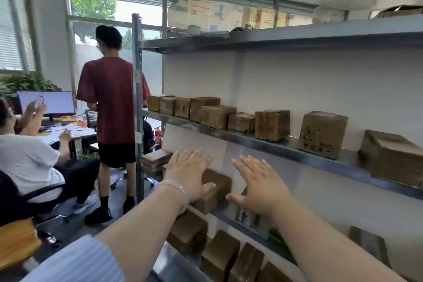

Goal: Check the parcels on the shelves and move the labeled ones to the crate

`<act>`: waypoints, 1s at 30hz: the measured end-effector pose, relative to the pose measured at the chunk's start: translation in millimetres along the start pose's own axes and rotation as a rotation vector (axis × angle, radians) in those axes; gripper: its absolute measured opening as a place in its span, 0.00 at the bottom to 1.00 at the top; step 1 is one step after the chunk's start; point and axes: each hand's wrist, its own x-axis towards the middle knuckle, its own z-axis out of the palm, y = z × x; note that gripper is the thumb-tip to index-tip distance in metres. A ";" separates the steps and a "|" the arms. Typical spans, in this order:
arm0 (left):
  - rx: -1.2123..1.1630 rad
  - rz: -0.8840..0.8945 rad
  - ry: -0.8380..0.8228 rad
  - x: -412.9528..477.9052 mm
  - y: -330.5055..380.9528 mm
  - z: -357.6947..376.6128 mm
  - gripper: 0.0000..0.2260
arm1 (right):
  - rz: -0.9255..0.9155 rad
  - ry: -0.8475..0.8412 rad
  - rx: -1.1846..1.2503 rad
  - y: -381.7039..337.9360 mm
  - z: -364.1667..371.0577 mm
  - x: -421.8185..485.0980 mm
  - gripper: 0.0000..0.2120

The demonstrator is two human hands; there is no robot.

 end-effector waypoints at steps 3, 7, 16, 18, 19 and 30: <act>0.058 -0.044 -0.020 7.3 -20.8 7.3 0.35 | -0.065 0.012 0.017 -9.3 14.9 27.3 0.41; 0.060 -0.122 -0.010 23.7 -71.6 18.5 0.35 | -0.130 0.019 0.072 -35.5 32.8 85.3 0.41; 0.037 -0.250 0.049 93.4 -231.1 31.4 0.34 | -0.260 0.103 0.075 -123.7 48.0 253.3 0.41; 0.022 -0.258 0.053 113.7 -266.2 33.4 0.34 | -0.278 0.111 0.051 -143.6 50.4 289.4 0.40; 0.024 -0.261 0.063 124.4 -282.3 35.4 0.34 | -0.283 0.121 0.037 -152.5 53.0 306.3 0.40; -0.018 -0.193 0.043 223.3 -376.0 83.6 0.35 | -0.206 0.170 -0.021 -173.0 77.0 445.9 0.37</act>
